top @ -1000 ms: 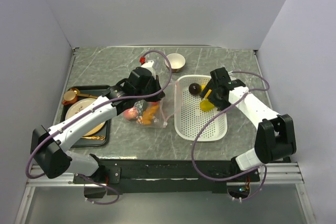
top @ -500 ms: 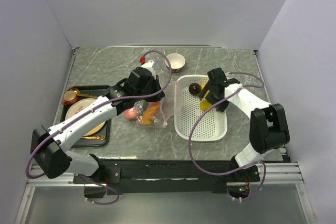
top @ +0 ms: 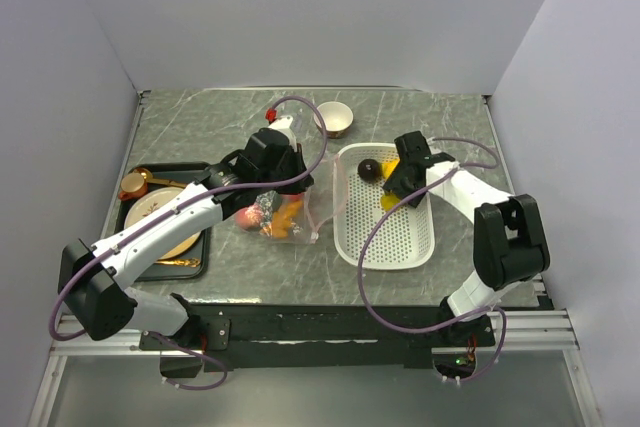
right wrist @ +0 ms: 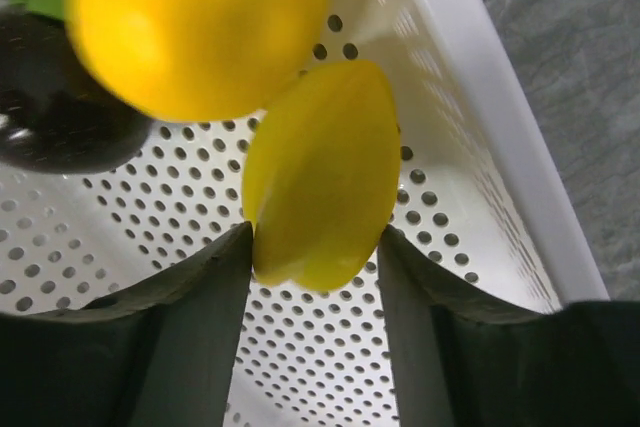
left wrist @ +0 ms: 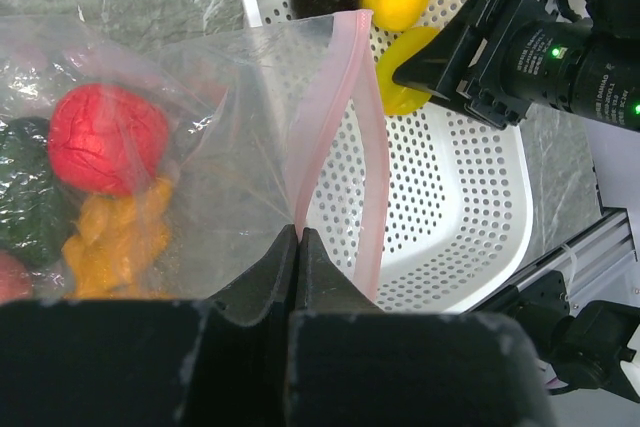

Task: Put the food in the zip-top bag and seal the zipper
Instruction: Pick up the fake fruit from the bin.

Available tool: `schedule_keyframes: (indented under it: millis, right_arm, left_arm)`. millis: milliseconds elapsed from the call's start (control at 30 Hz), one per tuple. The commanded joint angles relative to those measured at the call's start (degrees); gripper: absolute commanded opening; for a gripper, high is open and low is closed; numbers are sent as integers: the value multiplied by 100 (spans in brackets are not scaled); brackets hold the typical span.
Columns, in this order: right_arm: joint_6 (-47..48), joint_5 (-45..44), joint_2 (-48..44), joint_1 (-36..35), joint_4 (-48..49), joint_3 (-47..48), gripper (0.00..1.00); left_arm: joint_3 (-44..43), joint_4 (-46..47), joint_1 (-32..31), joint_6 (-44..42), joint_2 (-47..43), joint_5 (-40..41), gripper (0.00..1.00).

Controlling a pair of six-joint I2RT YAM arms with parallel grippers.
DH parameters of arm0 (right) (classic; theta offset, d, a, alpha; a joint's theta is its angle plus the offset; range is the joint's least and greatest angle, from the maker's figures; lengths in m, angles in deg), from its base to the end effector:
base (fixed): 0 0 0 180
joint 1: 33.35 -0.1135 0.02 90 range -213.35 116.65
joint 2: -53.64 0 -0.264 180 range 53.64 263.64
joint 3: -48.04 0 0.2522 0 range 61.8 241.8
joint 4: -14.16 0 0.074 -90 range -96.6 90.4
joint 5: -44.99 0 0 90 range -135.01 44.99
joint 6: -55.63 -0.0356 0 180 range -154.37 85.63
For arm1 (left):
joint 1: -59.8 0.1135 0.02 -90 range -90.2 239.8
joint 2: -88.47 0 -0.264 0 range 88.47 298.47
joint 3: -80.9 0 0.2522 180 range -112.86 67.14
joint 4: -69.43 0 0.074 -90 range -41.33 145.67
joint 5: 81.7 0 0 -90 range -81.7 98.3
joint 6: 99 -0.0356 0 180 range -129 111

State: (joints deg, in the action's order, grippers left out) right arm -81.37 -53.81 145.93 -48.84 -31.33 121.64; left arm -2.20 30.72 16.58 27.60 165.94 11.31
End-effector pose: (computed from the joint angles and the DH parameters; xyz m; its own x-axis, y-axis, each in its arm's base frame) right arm 0.3069 0.0794 0.1982 -0.7377 0.5455 -0.3978 0.4982 0.8374 0.2246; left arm 0.2239 -0.2078 0.3362 -0.7079 -0.1518 -0.6898 0.2861 0.8313 -0.4766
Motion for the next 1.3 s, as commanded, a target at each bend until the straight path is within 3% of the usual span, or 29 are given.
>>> schedule_keyframes:
  millis: [0, 267, 467, 800, 1067, 1267]
  right_arm:
    - [95, 36, -194, 37, 211, -253, 54]
    - [384, 474, -501, 37, 421, -472, 34]
    - [718, 1133, -765, 19, 642, -587, 27]
    - [1492, 2233, -1020, 10, 334, -227, 27]
    - [1317, 4103, -1503, 54, 1177, -393, 29]
    - [1325, 4027, -1793, 46, 1082, -236, 30]
  left_arm:
    - [-53, 52, -20, -56, -39, 69, 1]
    - [-150, 34, -20, -91, 101, -28, 1]
    - [-176, 43, -20, -100, 163, -72, 1]
    - [-185, 34, -20, -83, 172, -46, 1]
    - [-194, 52, -20, -92, 216, -72, 1]
    - [-115, 43, -20, -74, 110, 86, 1]
